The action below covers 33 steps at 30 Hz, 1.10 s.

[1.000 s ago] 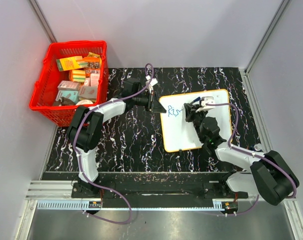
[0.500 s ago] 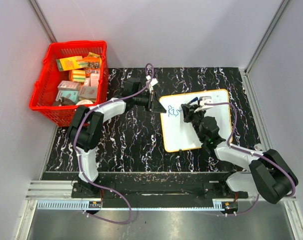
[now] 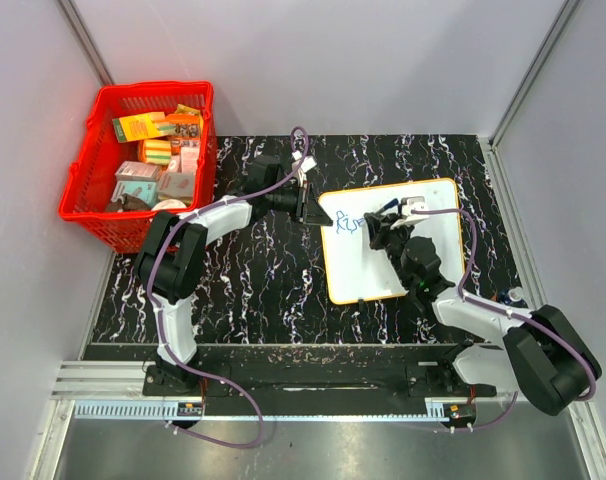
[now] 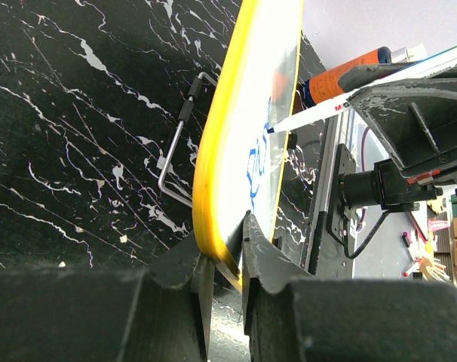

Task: Write a sentence on the whiteboard

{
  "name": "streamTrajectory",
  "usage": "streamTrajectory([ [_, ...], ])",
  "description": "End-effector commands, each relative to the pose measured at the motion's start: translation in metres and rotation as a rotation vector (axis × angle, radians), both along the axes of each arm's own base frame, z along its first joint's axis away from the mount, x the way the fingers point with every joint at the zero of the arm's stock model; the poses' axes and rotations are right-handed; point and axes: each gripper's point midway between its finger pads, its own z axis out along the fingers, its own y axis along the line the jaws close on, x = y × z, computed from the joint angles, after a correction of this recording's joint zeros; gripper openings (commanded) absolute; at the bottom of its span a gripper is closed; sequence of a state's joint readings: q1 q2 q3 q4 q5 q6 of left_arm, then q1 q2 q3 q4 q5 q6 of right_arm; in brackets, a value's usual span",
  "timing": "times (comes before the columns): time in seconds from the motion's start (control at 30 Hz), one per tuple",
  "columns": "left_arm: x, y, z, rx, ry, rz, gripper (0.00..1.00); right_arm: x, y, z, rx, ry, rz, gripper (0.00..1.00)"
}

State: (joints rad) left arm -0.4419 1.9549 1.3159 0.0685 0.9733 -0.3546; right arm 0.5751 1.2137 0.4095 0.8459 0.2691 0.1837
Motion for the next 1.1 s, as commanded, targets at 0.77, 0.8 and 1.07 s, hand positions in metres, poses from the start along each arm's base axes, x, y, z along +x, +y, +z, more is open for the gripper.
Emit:
streamTrajectory([
  [0.77, 0.01, -0.001, -0.047, 0.14, -0.134, 0.016, 0.0, -0.008, -0.023, 0.023, 0.02, -0.041, -0.079, 0.0],
  [0.8, 0.01, -0.001, -0.048, 0.143, -0.133, 0.016, 0.0, -0.01, -0.023, 0.025, 0.026, -0.05, -0.073, 0.0],
  [1.07, 0.01, -0.001, -0.048, 0.143, -0.133, 0.016, 0.0, -0.015, -0.029, 0.043, 0.025, -0.075, -0.09, 0.0],
])
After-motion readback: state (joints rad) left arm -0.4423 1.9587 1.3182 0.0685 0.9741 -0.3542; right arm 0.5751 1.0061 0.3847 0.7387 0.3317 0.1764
